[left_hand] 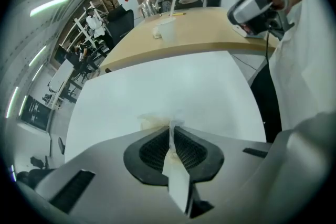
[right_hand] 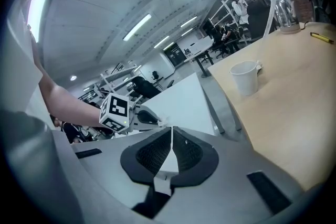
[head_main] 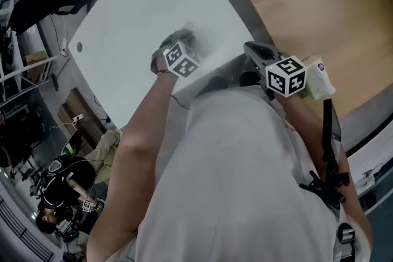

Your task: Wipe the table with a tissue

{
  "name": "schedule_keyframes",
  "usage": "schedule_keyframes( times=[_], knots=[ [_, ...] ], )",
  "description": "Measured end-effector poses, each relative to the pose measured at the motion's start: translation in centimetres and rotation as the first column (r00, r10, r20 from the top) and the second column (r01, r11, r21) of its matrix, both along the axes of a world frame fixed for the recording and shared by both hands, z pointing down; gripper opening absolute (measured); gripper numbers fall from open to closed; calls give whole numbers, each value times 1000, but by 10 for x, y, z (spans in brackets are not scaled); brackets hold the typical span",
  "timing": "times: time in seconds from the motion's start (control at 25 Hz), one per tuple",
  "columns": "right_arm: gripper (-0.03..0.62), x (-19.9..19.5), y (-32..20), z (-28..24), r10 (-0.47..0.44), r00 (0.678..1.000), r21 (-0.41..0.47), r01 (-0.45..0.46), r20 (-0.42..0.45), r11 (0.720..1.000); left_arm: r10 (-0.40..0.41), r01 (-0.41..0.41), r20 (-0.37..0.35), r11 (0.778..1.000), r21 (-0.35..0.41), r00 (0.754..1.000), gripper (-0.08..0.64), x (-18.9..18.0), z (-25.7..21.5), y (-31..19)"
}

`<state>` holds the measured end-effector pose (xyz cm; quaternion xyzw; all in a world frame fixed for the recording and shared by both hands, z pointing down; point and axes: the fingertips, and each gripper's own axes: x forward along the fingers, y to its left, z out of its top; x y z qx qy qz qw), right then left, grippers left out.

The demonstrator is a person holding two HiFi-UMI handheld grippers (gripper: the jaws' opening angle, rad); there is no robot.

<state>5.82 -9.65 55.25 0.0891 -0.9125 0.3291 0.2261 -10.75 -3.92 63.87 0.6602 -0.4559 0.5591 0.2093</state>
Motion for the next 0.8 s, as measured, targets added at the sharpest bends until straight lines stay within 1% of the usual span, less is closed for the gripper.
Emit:
schedule_keyframes(
  times=[0.08,0.16,0.24,0.36,0.48,0.6,0.64,0.68,0.72,0.8],
  knots=[
    [20,1,-5,-1,-1,1000,2,1,7,1000,36,-36,13,999,-4,999,31,12,-2,-3],
    [20,0,-8,-2,0,1000,1,0,15,1000,62,-62,6,998,-7,998,31,26,-3,-5],
    [20,1,-9,-4,2,1000,0,-2,19,1000,92,-92,-23,996,-13,995,31,43,-2,-5],
    [20,6,-12,-3,9,1000,-4,-9,17,1000,161,-162,-49,987,-15,986,29,72,0,-9],
    [20,14,-15,-1,21,1000,-14,-21,16,1000,218,-222,-109,975,-23,970,29,111,-2,-12],
    [20,20,-20,-2,24,1000,-13,-24,18,1000,257,-264,-159,964,-23,953,29,145,-4,-13],
    [20,16,-25,-2,25,1000,-13,-24,19,1000,258,-265,-178,964,-21,950,29,148,-4,-17],
    [20,7,-34,-1,25,999,-13,-24,22,1000,241,-249,-210,968,-15,948,29,144,-2,-23],
    [20,-7,-44,1,25,999,-14,-24,24,1000,204,-212,-260,977,-4,944,29,136,-1,-31],
    [20,-35,-64,3,23,999,-12,-22,29,1000,93,-83,-374,996,43,923,29,113,-5,-50]
  ],
)
